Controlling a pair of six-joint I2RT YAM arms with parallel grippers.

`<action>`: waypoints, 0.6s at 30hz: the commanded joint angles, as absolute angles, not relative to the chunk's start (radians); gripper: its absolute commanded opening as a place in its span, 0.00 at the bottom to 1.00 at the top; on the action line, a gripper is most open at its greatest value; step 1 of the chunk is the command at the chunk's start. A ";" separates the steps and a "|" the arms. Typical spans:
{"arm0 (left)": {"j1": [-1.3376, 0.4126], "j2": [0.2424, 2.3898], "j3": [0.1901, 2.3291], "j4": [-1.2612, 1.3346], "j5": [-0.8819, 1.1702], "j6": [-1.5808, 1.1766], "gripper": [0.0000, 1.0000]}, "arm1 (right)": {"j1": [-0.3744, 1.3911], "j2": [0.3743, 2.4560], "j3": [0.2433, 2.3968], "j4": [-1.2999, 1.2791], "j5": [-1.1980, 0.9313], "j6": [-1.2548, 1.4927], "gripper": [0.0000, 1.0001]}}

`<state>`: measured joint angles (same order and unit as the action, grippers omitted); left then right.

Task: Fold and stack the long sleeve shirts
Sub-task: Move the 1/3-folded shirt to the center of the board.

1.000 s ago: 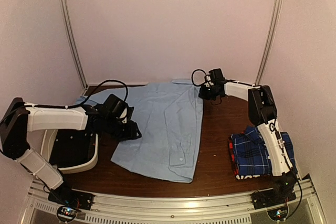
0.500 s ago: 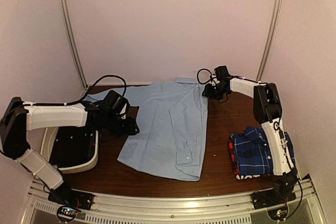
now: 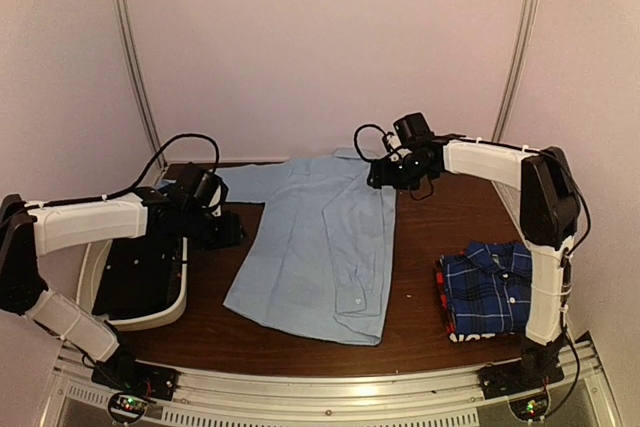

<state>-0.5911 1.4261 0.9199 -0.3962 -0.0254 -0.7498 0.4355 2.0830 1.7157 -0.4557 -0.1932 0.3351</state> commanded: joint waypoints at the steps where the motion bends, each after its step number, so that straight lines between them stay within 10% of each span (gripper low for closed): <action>1: -0.565 1.386 0.892 -0.403 -0.024 -0.708 0.55 | 0.508 1.957 1.550 -0.422 -0.133 0.327 0.78; 18: -0.523 1.438 0.876 -0.336 0.000 -0.703 0.55 | 0.903 1.781 1.193 -0.292 -0.177 0.458 0.79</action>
<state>-0.5316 1.4136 0.8879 -0.3939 -0.0132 -0.7120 0.8806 1.8095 1.2560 -0.3561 -0.1707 0.4057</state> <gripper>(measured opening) 0.550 0.786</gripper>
